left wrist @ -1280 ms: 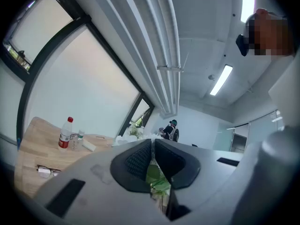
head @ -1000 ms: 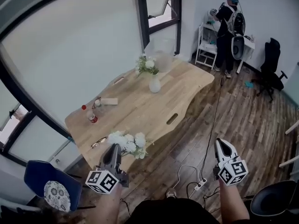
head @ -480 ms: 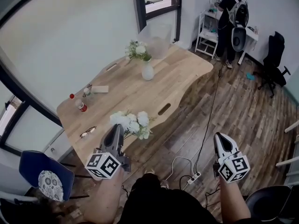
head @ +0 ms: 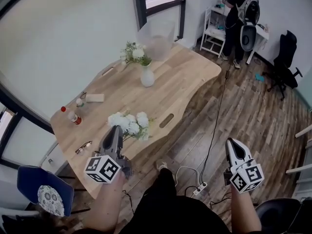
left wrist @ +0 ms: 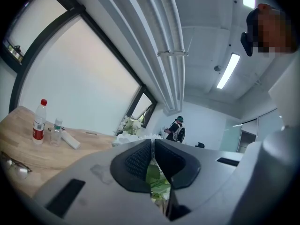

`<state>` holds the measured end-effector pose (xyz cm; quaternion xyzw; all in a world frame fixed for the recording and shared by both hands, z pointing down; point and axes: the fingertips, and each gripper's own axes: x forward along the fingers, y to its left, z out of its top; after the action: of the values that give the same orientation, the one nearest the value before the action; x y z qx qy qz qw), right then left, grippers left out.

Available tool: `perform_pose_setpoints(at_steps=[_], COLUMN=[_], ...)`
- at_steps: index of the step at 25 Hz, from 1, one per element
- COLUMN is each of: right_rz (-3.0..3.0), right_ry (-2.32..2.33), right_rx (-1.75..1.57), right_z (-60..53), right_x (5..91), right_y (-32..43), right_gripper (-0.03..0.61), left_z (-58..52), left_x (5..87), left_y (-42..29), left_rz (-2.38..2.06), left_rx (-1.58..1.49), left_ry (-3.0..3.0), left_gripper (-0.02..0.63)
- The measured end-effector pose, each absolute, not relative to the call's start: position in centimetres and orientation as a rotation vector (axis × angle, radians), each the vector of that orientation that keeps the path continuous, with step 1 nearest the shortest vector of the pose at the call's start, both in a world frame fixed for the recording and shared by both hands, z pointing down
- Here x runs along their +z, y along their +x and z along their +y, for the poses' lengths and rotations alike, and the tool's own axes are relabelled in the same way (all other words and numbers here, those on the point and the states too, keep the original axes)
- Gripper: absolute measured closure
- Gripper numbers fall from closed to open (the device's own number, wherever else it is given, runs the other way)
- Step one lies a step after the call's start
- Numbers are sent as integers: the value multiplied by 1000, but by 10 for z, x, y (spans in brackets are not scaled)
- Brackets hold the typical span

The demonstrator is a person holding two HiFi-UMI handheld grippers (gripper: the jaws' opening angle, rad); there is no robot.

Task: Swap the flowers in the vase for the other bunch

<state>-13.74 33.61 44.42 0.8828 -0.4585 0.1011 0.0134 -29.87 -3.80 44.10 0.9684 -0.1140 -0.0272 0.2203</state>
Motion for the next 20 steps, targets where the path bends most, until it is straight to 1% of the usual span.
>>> perform_pose_setpoints(at_steps=[4, 10, 15, 20], right_rz=[-1403, -1482, -1526, -1568], right_ry=[2750, 2737, 2713, 2655], right_rx=[339, 330, 361, 394], right_z=[317, 249, 199, 157], right_x=[445, 433, 435, 439], right_y=[-97, -37, 6, 32], right_gripper=[551, 551, 551, 551], left_z=[-66, -104, -146, -173], left_x=[439, 453, 448, 448], left_y=[-261, -212, -186, -167], left_rz=[-334, -365, -426, -443], left_rx=[-101, -66, -82, -112], left_ry=[2690, 2648, 2640, 2641], left_gripper=[586, 586, 586, 586])
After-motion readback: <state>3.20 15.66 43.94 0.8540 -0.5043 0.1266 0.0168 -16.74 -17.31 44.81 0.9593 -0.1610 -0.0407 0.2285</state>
